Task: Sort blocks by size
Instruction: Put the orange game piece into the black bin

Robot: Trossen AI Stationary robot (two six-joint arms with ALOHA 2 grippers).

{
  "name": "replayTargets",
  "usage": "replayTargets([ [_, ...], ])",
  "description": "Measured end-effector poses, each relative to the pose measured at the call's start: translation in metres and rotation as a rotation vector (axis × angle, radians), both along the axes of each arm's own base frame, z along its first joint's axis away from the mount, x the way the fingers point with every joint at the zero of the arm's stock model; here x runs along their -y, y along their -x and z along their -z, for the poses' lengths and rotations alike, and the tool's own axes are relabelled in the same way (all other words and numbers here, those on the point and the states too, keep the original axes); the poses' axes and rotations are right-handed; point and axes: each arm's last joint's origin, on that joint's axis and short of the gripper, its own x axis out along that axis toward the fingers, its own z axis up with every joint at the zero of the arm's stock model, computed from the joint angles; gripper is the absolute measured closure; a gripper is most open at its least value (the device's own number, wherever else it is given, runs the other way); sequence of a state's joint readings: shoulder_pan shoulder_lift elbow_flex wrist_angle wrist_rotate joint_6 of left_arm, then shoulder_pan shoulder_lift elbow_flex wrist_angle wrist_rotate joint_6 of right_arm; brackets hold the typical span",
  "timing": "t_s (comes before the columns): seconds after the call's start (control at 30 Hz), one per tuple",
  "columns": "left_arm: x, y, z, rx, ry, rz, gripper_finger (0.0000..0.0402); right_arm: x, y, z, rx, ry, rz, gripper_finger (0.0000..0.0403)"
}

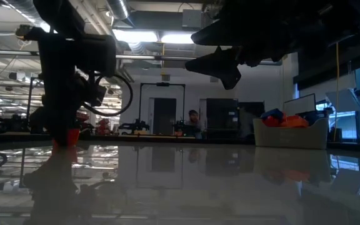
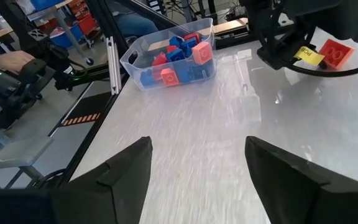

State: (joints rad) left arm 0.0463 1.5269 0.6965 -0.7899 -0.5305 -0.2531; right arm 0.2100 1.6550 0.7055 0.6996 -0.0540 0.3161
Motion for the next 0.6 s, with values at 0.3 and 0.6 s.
replayTargets([
  [0.3, -0.001, -0.002, 0.001, 0.015, -0.023, 0.006, 0.0253, 0.0, 0.0, 0.0, -0.003, 0.001, 0.0, 0.0146],
  [0.6, 0.014, -0.005, -0.024, 0.154, -0.02, 0.06, 0.0274, 0.001, 0.003, -0.002, -0.025, 0.02, -0.003, 0.0146],
])
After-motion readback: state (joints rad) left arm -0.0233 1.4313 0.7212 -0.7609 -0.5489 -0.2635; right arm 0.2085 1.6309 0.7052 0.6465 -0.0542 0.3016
